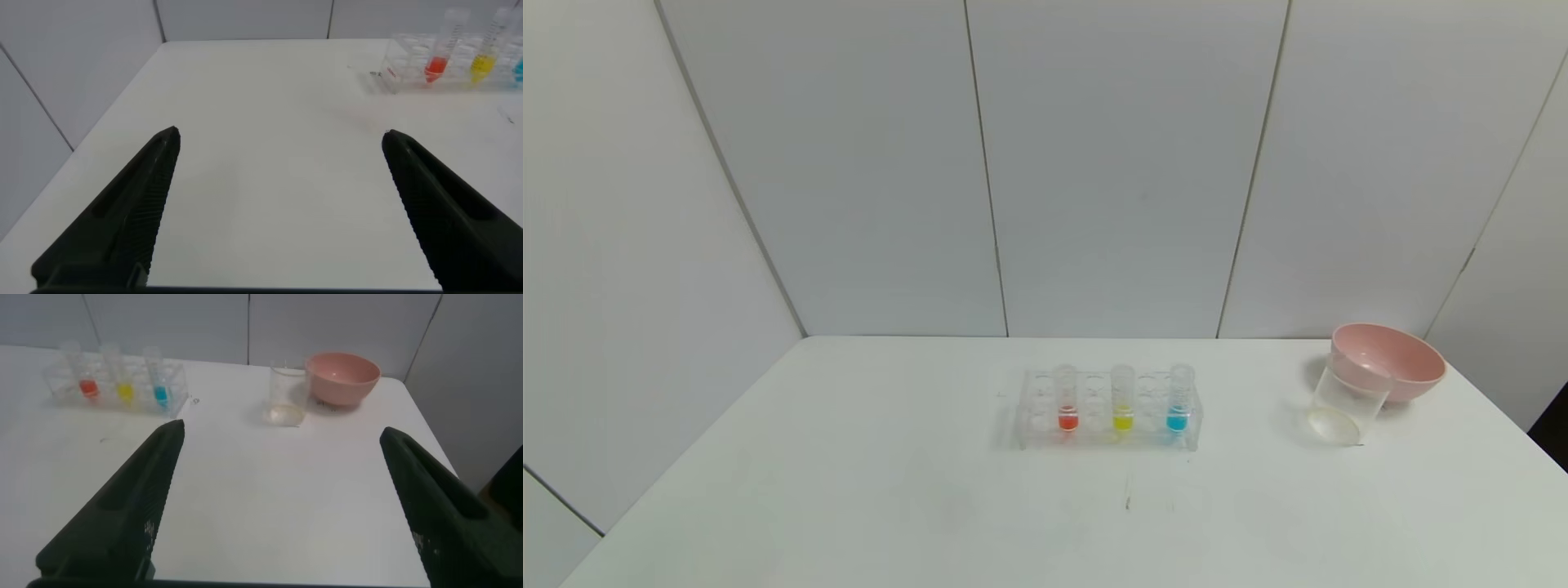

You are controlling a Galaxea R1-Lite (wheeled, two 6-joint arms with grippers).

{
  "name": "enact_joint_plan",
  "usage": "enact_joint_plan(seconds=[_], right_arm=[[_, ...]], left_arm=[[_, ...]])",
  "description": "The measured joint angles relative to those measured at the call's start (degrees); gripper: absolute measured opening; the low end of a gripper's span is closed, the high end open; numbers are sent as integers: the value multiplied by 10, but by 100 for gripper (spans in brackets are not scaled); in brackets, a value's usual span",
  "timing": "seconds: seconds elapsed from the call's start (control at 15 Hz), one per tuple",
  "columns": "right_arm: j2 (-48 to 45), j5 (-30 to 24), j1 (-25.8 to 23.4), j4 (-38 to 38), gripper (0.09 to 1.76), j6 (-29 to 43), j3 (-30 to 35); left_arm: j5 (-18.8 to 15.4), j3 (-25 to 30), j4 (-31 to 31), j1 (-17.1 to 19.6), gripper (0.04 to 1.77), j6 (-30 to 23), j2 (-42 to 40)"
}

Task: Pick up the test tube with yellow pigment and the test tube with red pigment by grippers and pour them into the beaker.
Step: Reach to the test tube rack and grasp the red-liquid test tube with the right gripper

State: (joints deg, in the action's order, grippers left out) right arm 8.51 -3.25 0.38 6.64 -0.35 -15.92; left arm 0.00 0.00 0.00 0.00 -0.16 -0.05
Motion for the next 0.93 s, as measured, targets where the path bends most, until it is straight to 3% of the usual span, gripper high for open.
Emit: enact_joint_plan(seconds=[0.47,0.6,0.67,0.93], right_arm=[[335,10,29,-69,171,54,-275],[425,92,97,-91,171,77,-331],[477,174,159,-114,171,89,-354],[630,414,389,-241,171,112,-376]], left_arm=[[0,0,0,0,176,0,0],[0,0,0,0,176,0,0],[0,0,0,0,176,0,0],[0,0,0,0,176,0,0]])
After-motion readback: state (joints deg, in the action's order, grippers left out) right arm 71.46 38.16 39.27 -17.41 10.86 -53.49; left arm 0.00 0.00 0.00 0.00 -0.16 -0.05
